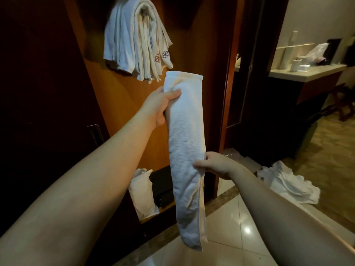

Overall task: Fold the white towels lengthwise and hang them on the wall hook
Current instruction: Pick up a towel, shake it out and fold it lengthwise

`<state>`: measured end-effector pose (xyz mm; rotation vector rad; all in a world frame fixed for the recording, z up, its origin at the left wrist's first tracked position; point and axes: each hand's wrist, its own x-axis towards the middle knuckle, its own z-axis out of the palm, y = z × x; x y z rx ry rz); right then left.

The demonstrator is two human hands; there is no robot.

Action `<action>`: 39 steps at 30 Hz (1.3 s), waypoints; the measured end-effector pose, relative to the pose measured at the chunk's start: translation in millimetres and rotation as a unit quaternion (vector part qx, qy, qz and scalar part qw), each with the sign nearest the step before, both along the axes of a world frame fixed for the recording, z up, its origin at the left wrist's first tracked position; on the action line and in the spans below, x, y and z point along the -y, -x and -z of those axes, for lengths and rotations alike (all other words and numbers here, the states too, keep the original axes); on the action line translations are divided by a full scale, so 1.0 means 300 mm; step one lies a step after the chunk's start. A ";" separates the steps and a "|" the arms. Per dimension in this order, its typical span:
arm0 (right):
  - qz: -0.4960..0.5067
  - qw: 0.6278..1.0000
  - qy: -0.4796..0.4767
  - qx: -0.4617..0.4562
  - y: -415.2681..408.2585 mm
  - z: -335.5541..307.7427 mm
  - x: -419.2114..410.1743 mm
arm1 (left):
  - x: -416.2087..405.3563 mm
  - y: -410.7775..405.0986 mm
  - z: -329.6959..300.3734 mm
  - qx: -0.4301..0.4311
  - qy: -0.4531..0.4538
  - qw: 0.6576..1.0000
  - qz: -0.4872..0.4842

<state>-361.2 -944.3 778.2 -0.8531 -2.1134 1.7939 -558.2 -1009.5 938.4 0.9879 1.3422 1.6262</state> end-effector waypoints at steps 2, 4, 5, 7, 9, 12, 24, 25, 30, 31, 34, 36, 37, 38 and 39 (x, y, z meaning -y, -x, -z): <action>0.040 0.998 -0.049 0.016 0.009 -0.003 0.016 | -0.011 0.011 -0.018 0.018 -0.003 1.000 -0.017; 0.083 0.992 -0.095 0.020 0.014 -0.009 0.020 | -0.019 0.021 -0.035 0.034 -0.003 0.999 -0.035; 0.099 0.989 -0.112 0.019 0.015 -0.014 0.021 | -0.023 0.024 -0.043 0.039 -0.002 0.998 -0.040; 0.108 0.985 -0.130 0.022 0.013 -0.028 0.019 | -0.032 0.025 -0.058 0.044 0.005 0.998 -0.050; 0.097 0.985 -0.142 0.027 0.009 -0.037 0.011 | -0.041 0.026 -0.071 0.048 0.009 0.997 -0.060; 0.094 0.985 -0.141 0.002 0.003 -0.049 -0.013 | -0.051 0.035 -0.092 0.051 0.013 0.996 -0.072; -0.007 0.995 0.097 -0.015 -0.038 0.001 -0.056 | -0.095 0.020 -0.171 0.147 0.035 0.984 -0.099; -0.008 0.995 0.099 -0.015 -0.042 -0.005 -0.053 | -0.104 0.023 -0.167 0.147 0.043 0.982 -0.106; -0.004 0.991 0.118 -0.067 -0.045 -0.044 -0.038 | -0.143 0.038 -0.144 0.160 0.084 0.970 -0.163; 0.000 0.989 0.121 -0.081 -0.045 -0.055 -0.039 | -0.146 0.042 -0.140 0.172 0.090 0.967 -0.167; 0.021 0.984 0.123 -0.125 -0.049 -0.093 -0.048 | -0.145 0.042 -0.117 0.194 0.085 0.965 -0.154; 0.032 0.982 0.117 -0.144 -0.052 -0.121 -0.062 | -0.144 0.045 -0.065 0.188 0.080 0.972 -0.118; 0.038 0.980 0.118 -0.155 -0.052 -0.136 -0.071 | -0.134 0.041 -0.033 0.156 0.097 0.979 -0.091; 0.045 0.977 0.125 -0.169 -0.050 -0.151 -0.080 | -0.122 0.035 0.001 0.102 0.128 0.984 -0.073; 0.056 0.973 0.133 -0.180 -0.046 -0.167 -0.091 | -0.114 0.029 0.037 0.051 0.159 0.984 -0.056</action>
